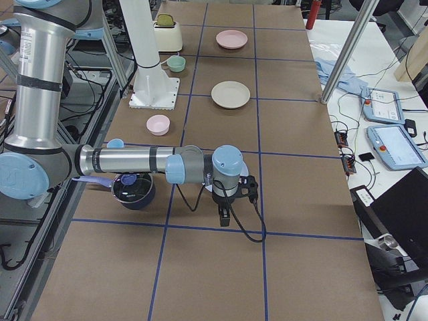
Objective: Stack three plates with pink and blue
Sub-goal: 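Move the left gripper toward the rim of the pink plate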
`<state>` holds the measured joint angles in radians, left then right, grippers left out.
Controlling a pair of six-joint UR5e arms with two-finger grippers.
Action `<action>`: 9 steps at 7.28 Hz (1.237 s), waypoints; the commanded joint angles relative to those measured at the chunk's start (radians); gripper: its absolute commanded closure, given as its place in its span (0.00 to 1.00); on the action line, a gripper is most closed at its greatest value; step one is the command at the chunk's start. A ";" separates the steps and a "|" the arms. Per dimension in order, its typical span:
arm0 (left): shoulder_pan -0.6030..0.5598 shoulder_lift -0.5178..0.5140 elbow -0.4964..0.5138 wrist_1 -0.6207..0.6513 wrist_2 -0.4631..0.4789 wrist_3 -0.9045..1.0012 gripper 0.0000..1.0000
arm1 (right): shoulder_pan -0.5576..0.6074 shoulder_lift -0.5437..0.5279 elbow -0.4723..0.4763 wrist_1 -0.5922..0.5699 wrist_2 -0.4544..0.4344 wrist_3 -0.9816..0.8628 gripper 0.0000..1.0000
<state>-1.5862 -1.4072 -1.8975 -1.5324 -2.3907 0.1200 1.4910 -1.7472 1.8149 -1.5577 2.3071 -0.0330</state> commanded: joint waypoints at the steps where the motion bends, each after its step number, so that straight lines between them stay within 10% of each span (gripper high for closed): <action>1: 0.000 0.001 -0.003 -0.062 -0.001 0.000 0.00 | 0.000 0.002 0.041 -0.001 0.000 -0.001 0.00; 7: -0.002 0.017 0.006 -0.448 0.015 0.007 0.00 | -0.002 0.046 0.104 0.258 -0.009 0.004 0.00; 9: -0.001 -0.117 0.113 -0.573 0.033 -0.005 0.00 | 0.000 0.055 0.090 0.258 0.008 0.007 0.00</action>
<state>-1.5864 -1.4458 -1.8442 -2.0256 -2.3663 0.1194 1.4900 -1.6949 1.9131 -1.3063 2.3040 -0.0282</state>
